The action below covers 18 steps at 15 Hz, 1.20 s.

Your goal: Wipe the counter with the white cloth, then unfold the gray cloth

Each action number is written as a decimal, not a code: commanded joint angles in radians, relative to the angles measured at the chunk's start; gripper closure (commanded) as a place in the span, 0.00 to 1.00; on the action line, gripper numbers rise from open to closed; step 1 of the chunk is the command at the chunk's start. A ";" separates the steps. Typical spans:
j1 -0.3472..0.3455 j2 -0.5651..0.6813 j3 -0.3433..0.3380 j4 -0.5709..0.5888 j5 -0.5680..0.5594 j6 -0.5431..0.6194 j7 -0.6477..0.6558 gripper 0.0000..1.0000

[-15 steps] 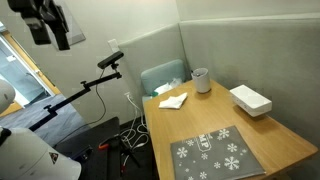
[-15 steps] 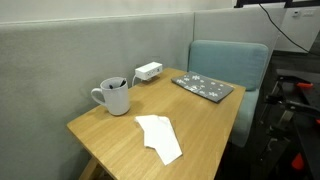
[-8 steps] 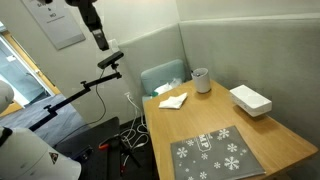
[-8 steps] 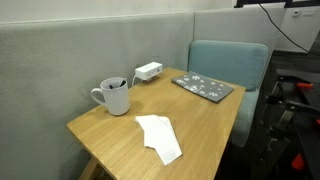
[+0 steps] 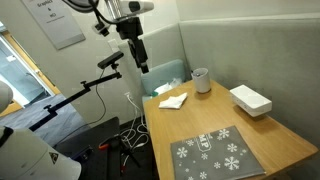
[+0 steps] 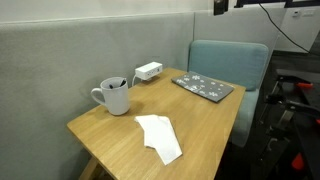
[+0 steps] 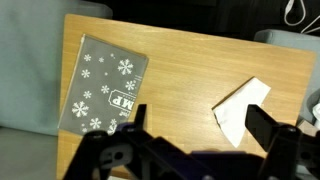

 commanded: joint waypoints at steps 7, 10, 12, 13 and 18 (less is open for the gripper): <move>0.007 0.103 0.000 0.032 -0.015 0.047 0.033 0.00; 0.019 0.181 0.009 0.024 -0.023 0.195 0.018 0.00; 0.033 0.250 0.017 0.020 -0.018 0.324 0.008 0.00; 0.039 0.287 0.020 0.020 -0.021 0.390 0.009 0.00; 0.092 0.494 0.029 0.061 -0.012 0.608 0.014 0.00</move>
